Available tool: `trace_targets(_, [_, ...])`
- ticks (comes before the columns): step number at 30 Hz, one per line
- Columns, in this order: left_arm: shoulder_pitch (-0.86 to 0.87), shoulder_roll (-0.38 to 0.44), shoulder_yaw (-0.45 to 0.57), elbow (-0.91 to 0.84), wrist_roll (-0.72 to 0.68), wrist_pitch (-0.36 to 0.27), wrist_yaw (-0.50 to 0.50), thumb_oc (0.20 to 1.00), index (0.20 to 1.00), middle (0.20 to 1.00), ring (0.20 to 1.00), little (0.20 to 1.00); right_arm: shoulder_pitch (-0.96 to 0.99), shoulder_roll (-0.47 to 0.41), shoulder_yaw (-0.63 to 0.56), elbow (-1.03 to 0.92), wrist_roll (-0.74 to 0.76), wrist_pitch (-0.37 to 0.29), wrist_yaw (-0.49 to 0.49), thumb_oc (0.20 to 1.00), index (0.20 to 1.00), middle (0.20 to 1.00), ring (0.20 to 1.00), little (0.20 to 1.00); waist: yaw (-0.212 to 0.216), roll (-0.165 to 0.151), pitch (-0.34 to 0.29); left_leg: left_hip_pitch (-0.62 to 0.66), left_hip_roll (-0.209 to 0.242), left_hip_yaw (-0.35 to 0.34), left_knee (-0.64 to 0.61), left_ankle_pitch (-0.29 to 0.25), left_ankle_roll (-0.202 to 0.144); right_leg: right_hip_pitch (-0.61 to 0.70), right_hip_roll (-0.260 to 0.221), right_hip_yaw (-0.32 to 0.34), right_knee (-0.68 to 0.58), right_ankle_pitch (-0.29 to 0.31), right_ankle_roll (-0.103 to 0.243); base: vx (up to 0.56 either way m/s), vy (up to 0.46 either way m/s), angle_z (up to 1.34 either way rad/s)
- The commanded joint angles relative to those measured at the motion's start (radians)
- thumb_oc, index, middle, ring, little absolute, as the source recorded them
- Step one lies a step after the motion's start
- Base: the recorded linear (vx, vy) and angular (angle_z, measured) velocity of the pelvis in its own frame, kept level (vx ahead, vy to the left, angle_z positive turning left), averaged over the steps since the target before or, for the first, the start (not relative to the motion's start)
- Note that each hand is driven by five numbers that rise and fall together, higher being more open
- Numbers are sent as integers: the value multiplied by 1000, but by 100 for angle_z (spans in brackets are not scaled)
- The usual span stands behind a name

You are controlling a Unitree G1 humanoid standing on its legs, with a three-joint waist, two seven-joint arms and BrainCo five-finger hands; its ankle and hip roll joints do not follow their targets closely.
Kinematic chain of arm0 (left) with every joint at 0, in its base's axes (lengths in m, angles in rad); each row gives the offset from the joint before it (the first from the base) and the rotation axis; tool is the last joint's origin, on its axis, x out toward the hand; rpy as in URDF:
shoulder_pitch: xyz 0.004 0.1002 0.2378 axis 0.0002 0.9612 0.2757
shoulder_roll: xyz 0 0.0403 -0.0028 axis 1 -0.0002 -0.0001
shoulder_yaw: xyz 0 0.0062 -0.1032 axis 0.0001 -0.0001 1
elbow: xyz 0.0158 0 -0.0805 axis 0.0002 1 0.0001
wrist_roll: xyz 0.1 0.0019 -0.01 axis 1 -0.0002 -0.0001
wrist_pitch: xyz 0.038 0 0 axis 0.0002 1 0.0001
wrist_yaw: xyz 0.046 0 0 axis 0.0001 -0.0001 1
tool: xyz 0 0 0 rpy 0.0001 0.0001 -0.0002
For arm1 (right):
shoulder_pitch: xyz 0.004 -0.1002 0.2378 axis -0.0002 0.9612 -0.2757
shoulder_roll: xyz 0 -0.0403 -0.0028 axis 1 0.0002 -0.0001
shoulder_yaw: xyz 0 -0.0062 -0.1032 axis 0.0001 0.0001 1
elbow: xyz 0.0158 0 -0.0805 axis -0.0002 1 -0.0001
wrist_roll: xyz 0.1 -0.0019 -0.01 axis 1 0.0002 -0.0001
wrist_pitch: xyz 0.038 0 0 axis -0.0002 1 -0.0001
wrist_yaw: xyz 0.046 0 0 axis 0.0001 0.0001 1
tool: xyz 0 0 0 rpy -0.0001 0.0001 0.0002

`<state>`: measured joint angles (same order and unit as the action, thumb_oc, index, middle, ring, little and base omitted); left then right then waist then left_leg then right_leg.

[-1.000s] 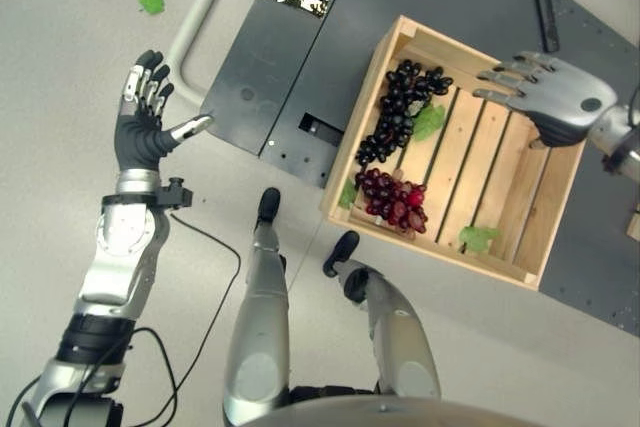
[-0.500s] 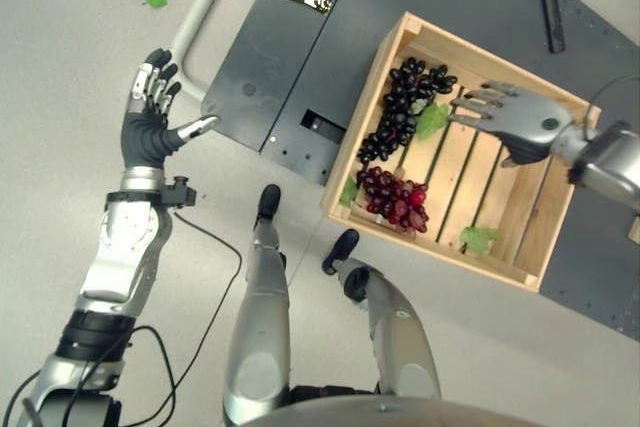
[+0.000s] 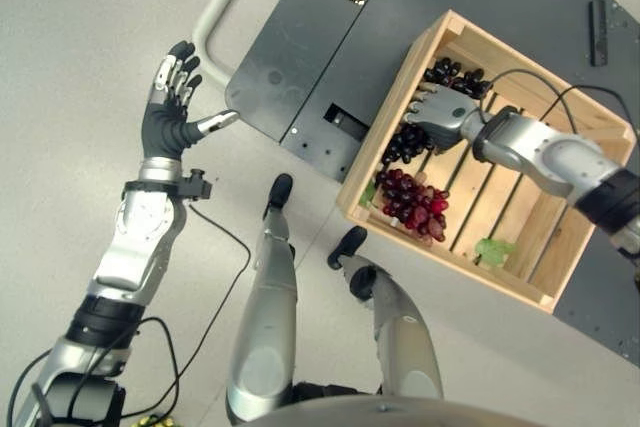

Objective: Pick up the fruits from the basket on one side to the basket on the other side

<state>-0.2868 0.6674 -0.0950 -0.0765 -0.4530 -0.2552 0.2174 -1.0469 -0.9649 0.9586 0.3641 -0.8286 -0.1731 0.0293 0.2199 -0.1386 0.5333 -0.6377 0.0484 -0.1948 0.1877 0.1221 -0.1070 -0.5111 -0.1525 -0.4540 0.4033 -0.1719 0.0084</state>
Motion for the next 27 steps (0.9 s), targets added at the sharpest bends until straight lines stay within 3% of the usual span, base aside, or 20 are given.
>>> trace_targets(1, [-33,-49,-8,-24,-7,-50,5,1000,1000,1000,1000,1000,-82,10,63,19,-24,18,9,1000,1000,1000,1000,1000,6,52,-13,12,0,1,44,-74,7,39,-29,0,-26,25,103,0,0,0])
trace_targets(11, [-38,-61,-7,-16,-5,-43,4,1000,1000,1000,1000,1000,-93,90,84,63,-56,28,47,1000,1000,1000,1000,1000,13,54,-13,9,-3,-7,37,-71,6,34,-31,-10,-23,21,102,0,0,1])
trace_targets(27, [-38,-83,-11,-7,-8,-26,-18,1000,1000,1000,1000,1000,-124,104,123,149,-33,51,131,1000,1000,1000,1000,1000,10,49,-13,-5,-9,-9,37,-68,10,20,-35,-11,-15,21,100,0,2,3])
